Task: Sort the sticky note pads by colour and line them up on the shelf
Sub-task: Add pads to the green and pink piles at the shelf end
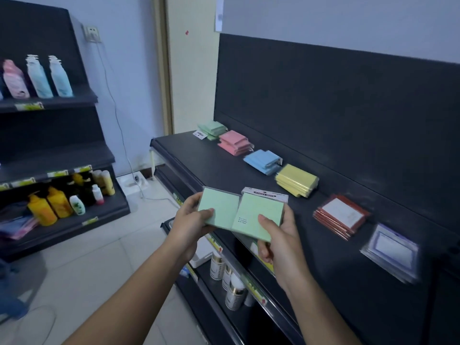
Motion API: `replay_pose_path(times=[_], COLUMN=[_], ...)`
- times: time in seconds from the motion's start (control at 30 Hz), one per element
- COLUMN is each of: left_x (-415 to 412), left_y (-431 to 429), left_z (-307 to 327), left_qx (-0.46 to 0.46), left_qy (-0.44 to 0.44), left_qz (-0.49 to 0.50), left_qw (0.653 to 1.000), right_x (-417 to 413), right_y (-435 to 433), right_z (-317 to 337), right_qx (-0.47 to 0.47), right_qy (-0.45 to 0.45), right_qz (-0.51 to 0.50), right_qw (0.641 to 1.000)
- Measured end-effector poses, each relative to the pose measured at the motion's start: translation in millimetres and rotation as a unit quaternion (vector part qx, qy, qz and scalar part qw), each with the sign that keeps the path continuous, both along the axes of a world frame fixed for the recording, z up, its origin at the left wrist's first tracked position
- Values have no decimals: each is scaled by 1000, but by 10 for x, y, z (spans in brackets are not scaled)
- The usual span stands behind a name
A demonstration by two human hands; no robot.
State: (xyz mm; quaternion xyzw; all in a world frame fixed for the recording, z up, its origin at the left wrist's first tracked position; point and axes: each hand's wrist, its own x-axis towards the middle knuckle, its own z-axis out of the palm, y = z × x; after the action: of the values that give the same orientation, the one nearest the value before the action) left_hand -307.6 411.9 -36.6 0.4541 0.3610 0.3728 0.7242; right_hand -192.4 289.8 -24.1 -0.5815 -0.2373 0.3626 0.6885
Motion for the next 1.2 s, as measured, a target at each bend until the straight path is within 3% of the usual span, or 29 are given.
replay_pose_path(times=[0.4, 0.6, 1.03, 1.2], left_x=[279, 630, 1245, 1609], left_y=[1795, 2656, 4203, 4829], left_z=[88, 182, 42, 82], left_qx=[15, 13, -28, 26], left_qy=[31, 26, 3, 19], left_qz=[23, 2, -93, -152], left_qw=[999, 1000, 995, 988], right_x=[228, 543, 892, 1120], right_y=[2026, 2845, 4133, 4707], right_z=[-107, 0, -97, -4], right_qx=[-6, -2, -81, -84], right_qy=[38, 13, -40, -68], right_qz=[12, -2, -130, -188], right_qw=[999, 1000, 987, 976])
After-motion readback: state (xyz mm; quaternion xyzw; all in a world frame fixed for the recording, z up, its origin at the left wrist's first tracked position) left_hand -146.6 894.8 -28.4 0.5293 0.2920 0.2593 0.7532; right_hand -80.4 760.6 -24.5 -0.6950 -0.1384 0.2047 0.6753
